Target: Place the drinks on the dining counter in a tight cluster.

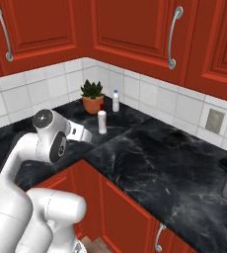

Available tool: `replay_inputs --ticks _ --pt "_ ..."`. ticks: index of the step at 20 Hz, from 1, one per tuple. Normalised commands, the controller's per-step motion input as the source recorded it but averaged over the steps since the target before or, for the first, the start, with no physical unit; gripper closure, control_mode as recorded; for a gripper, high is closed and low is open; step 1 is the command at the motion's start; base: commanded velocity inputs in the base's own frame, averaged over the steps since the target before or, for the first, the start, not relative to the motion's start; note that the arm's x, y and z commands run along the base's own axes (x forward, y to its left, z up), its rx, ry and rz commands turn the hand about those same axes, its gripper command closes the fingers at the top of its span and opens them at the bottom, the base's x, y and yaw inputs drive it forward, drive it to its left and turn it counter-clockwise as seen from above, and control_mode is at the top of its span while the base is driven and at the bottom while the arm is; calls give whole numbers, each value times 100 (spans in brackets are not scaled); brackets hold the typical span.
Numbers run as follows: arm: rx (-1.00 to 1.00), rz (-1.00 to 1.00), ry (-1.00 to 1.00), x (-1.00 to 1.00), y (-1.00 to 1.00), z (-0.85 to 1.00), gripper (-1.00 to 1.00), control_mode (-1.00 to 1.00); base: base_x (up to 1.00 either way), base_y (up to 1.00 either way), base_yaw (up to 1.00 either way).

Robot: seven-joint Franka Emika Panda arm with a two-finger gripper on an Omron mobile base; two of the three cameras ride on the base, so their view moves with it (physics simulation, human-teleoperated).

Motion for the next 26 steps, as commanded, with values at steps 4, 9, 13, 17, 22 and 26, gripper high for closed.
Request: replay_inputs --ticks 4,9,13,17,22,26 --pt "4 -4 3 52 0 4 -100 -100 0 0 0" --pt "0 1 2 28 -1 0 -100 -100 0 0 0" --pt "0 11 0 23 -2 -5 -100 -100 0 0 0" --pt "-3 1 -14 14 -1 -7 -100 -100 0 0 0" --pt "0 0 -13 20 0 -11 -100 -100 0 0 0" --pt "0 0 0 30 0 -5 -100 -100 0 0 0"
